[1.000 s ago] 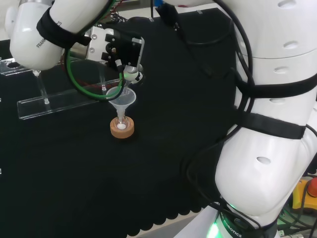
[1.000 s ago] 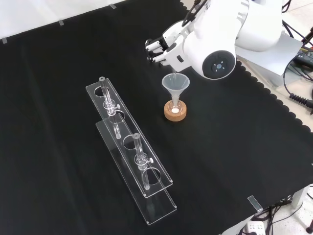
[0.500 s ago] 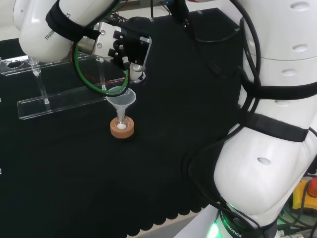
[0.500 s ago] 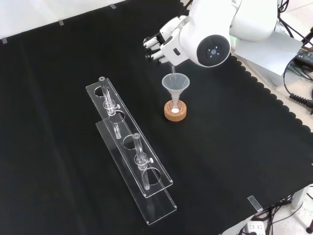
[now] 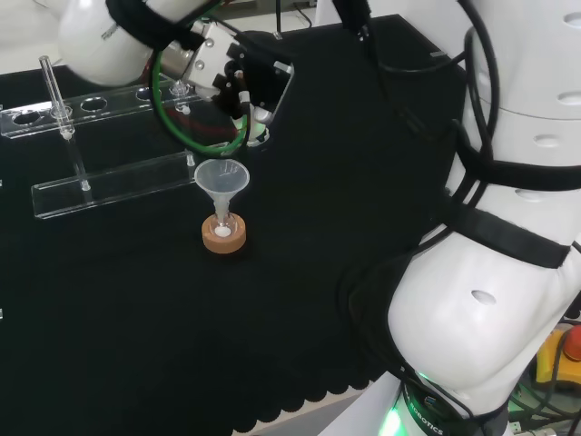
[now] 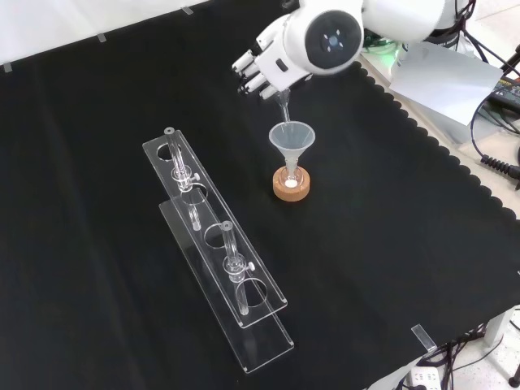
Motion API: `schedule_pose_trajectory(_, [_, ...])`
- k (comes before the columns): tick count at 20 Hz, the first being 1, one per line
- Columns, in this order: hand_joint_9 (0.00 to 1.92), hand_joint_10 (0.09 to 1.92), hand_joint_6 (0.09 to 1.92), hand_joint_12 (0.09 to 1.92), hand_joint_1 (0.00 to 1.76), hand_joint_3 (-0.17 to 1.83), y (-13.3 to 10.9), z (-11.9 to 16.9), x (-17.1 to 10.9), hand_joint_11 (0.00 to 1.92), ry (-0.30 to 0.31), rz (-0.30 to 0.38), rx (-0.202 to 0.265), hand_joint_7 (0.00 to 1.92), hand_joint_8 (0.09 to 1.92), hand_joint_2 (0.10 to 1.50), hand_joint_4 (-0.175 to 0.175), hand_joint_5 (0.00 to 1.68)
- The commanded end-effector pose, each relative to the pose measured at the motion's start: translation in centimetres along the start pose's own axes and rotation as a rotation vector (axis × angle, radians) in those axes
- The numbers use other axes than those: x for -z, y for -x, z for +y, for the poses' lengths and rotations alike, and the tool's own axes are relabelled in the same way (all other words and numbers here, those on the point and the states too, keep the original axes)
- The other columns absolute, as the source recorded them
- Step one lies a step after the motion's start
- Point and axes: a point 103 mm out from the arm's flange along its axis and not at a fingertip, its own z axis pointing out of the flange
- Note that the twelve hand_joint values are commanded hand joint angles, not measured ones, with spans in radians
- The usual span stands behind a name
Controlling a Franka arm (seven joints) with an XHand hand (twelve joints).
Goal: Pour all the NaCl from the weighing funnel into the round-bottom flask.
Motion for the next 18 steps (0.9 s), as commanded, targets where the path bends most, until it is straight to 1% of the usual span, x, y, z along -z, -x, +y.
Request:
schedule_pose_trajectory(1, [0.91, 0.41, 0.99, 1.2, 1.1, 0.85, 0.8, 0.2, -1.1, 0.64, 0.003, 0.055, 0.02, 0.62, 0.6, 0.62, 0.175, 1.14])
schedule_pose_trajectory(3, [0.91, 0.41, 0.99, 1.2, 1.1, 0.85, 0.8, 0.2, -1.2, 0.64, 0.011, 0.062, 0.024, 0.62, 0.6, 0.62, 0.175, 1.14])
schedule_pose_trajectory(6, [0.91, 0.41, 0.99, 1.19, 1.1, 0.85, 0.4, 0.4, -1.4, 0.64, 0.002, 0.076, 0.021, 0.62, 0.6, 0.62, 0.175, 1.14])
schedule_pose_trajectory(10, [0.91, 0.41, 1.0, 1.19, 1.1, 0.85, 0.6, 0.6, -1.8, 0.64, 0.006, 0.13, 0.025, 0.62, 0.6, 0.62, 0.175, 1.14])
schedule_pose_trajectory(13, [0.91, 0.41, 1.0, 1.19, 1.1, 0.85, 0.8, 0.7, -2.2, 0.64, 0.002, 0.151, 0.023, 0.62, 0.6, 0.62, 0.175, 1.14])
schedule_pose_trajectory(18, [0.92, 0.41, 1.0, 1.19, 1.1, 0.85, 1.0, 0.9, -3.0, 0.64, 0.021, 0.206, 0.033, 0.62, 0.6, 0.62, 0.175, 1.14])
